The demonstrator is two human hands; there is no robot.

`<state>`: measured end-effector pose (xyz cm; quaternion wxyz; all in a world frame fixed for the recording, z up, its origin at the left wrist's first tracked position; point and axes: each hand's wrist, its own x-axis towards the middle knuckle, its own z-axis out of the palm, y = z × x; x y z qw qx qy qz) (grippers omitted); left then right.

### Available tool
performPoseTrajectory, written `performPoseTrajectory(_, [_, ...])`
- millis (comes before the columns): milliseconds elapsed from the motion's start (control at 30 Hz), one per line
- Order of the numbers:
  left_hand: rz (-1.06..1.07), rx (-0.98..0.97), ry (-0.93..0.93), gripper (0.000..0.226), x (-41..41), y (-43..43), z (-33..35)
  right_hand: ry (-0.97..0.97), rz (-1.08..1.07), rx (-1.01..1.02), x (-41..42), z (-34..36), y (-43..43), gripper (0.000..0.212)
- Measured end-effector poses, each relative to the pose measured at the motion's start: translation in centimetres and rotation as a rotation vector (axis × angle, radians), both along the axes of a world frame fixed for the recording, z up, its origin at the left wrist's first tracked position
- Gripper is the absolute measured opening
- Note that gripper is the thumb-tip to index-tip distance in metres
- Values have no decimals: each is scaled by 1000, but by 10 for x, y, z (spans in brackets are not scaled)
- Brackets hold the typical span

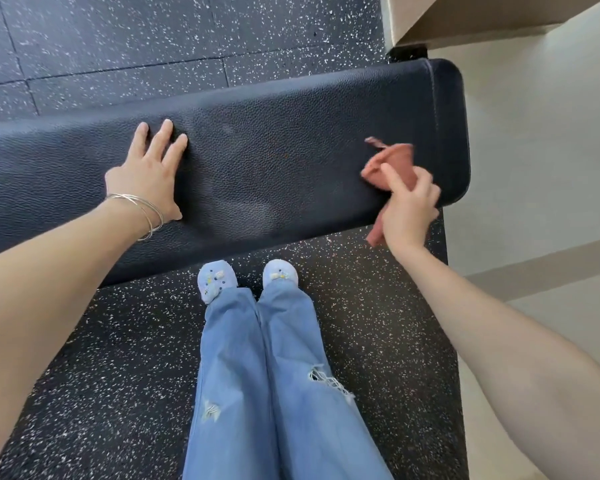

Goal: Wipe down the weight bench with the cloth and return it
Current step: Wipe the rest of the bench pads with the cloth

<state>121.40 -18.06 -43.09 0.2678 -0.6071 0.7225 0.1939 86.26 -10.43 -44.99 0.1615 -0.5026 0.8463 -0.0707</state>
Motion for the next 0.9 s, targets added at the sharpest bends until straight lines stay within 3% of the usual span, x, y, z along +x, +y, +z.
performPoseTrajectory(67, [1, -6, -1, 123, 0, 0, 0, 21, -269, 42, 8, -6, -4, 56])
performPoseTrajectory(133, [3, -14, -2, 123, 0, 0, -2, 25, -348, -8, 37, -3, -9, 67])
performPoseTrajectory(267, [-20, -18, -16, 122, 1, 0, -3, -39, 106, -22, 113, 3, 8, 67])
performPoseTrajectory(367, [-56, -41, -5, 122, 6, -1, -6, -161, 323, 35, 177, -1, 23, 67])
performPoseTrajectory(467, [-136, -44, -2, 122, 16, 0, -7, -192, 502, 69, 166, -5, 13, 69])
performPoseTrajectory(533, [-148, -59, 22, 118, 27, 2, -8, -232, 434, 70, 137, 0, -6, 68])
performPoseTrajectory(633, [-145, -80, 41, 112, 49, 6, -10, -276, -160, -98, 110, -1, -50, 62])
performPoseTrajectory(700, [-162, -100, 29, 111, 68, 7, -11, -200, -306, -80, 117, -7, -64, 57])
performPoseTrajectory(800, [-158, -114, 40, 107, 99, 3, -9, -124, -263, -44, 154, -7, -66, 56])
performPoseTrajectory(900, [-218, -131, 34, 100, 124, 1, -11, -123, 64, -14, 214, -7, -60, 62])
